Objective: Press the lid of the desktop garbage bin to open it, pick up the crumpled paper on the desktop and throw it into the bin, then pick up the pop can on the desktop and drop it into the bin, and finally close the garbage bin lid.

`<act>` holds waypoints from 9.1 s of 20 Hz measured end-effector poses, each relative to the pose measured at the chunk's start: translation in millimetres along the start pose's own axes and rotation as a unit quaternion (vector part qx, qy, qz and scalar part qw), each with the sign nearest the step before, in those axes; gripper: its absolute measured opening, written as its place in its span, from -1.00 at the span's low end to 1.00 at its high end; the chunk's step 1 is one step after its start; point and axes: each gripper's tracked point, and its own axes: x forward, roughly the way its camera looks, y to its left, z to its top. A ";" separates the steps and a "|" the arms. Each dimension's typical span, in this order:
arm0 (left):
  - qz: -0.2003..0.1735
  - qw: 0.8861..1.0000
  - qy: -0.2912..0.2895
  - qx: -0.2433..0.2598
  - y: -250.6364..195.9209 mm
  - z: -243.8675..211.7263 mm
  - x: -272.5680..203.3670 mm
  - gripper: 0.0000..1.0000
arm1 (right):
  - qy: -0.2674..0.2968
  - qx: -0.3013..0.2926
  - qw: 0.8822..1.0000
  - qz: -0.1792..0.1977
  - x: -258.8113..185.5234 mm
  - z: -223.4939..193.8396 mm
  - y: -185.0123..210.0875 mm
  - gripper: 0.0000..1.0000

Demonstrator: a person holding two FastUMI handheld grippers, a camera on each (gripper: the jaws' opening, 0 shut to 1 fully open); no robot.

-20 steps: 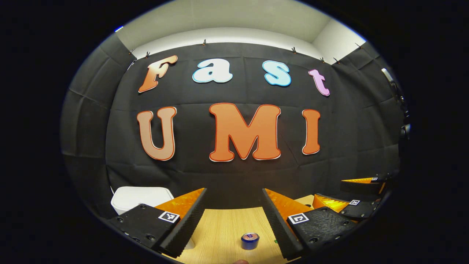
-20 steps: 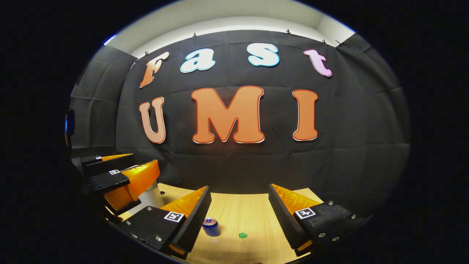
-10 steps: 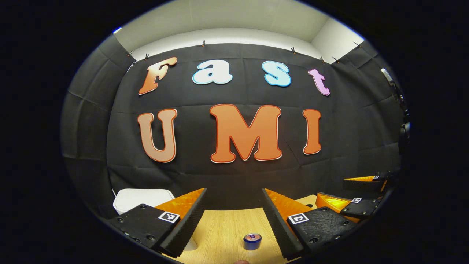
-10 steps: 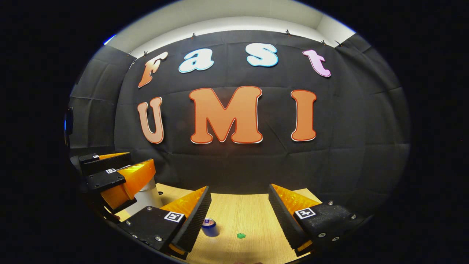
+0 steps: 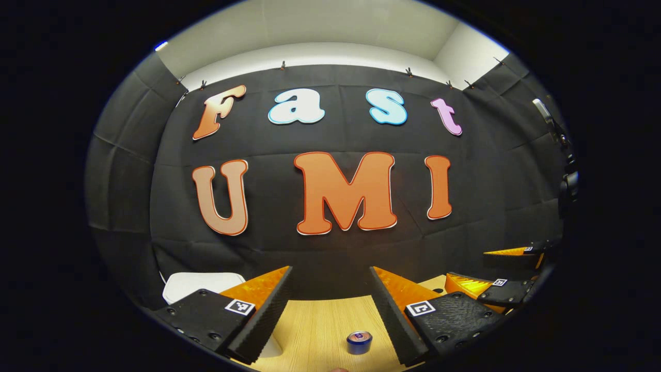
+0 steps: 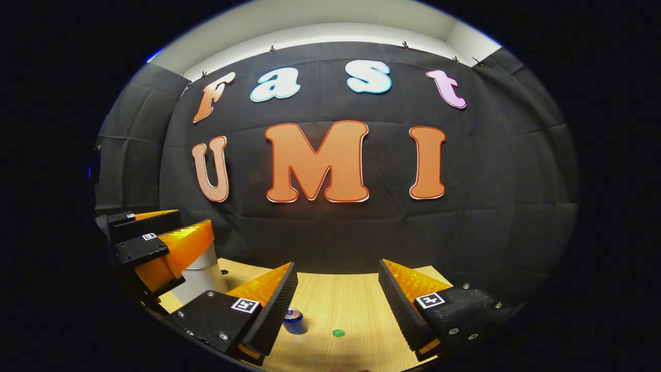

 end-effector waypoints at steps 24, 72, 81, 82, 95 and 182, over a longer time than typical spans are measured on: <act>0.145 0.989 -0.006 0.032 137.4 22.9 15.3 -1.00 | 0.025 -0.008 1.000 0.008 23.7 -19.3 9.0 0.88; 0.169 0.977 0.114 -0.056 236.7 2.6 33.2 -0.75 | 0.093 -0.002 0.995 0.029 45.1 -98.1 3.3 0.89; 0.131 0.990 0.058 -0.005 174.5 49.8 -1.6 0.00 | 0.162 -0.023 0.986 0.023 70.3 -180.9 -7.8 0.89; 0.133 0.990 0.056 0.007 170.5 55.5 -5.1 0.18 | 0.170 -0.025 0.985 0.022 74.4 -190.3 -8.8 0.89; 0.096 0.994 0.019 0.042 97.0 92.8 -30.3 0.52 | 0.282 -0.045 0.958 0.033 104.3 -295.3 -9.2 0.89; 0.167 0.984 0.047 -0.026 198.2 12.5 -88.5 0.58 | 0.010 -0.015 0.957 0.288 120.1 3.6 270.8 0.68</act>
